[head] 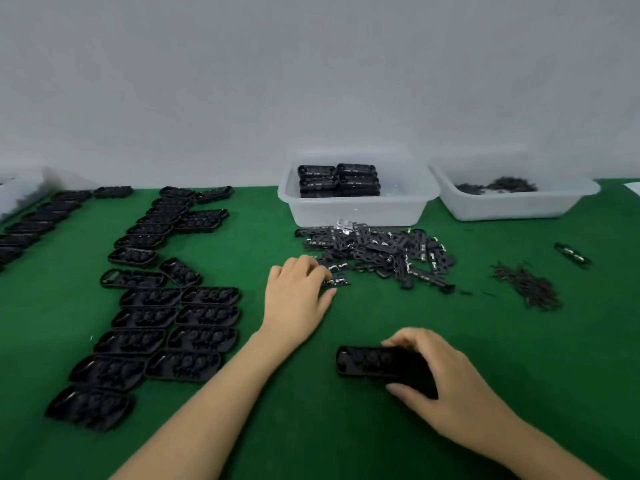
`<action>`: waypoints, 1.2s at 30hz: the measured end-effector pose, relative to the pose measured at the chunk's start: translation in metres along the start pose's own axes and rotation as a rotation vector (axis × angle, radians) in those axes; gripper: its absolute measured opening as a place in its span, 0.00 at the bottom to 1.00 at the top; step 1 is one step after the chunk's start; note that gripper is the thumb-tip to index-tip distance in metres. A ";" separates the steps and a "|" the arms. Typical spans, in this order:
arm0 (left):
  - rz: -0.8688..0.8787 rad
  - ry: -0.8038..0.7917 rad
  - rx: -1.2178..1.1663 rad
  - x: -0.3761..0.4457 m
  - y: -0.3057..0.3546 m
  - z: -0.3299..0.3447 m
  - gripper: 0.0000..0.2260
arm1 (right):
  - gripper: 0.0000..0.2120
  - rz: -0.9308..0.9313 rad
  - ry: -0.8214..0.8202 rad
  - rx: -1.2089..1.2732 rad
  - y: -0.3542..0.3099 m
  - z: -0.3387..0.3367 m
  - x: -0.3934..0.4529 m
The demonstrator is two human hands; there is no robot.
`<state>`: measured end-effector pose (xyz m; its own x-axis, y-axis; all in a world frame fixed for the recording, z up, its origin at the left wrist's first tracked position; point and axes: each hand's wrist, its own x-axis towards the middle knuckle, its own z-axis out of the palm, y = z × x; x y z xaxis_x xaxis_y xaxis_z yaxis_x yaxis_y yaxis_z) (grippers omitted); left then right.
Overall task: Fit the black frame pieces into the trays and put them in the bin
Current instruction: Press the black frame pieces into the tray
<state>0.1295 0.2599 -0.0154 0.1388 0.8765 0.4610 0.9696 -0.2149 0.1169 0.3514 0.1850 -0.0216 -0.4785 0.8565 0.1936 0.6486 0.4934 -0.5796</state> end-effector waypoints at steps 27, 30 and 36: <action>-0.485 -0.133 -1.601 -0.076 0.092 -0.068 0.16 | 0.14 -0.152 0.486 0.174 -0.045 -0.025 -0.004; -0.208 -0.139 -1.310 -0.074 0.074 -0.070 0.23 | 0.14 -0.198 0.347 0.174 -0.041 -0.030 -0.006; 0.109 -0.189 -0.915 -0.067 0.050 -0.076 0.14 | 0.16 -0.073 0.068 0.450 -0.032 -0.025 -0.008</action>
<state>0.1533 0.1573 0.0266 0.3273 0.8698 0.3692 0.4257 -0.4846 0.7642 0.3490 0.1662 0.0149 -0.4640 0.8372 0.2896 0.2856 0.4508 -0.8457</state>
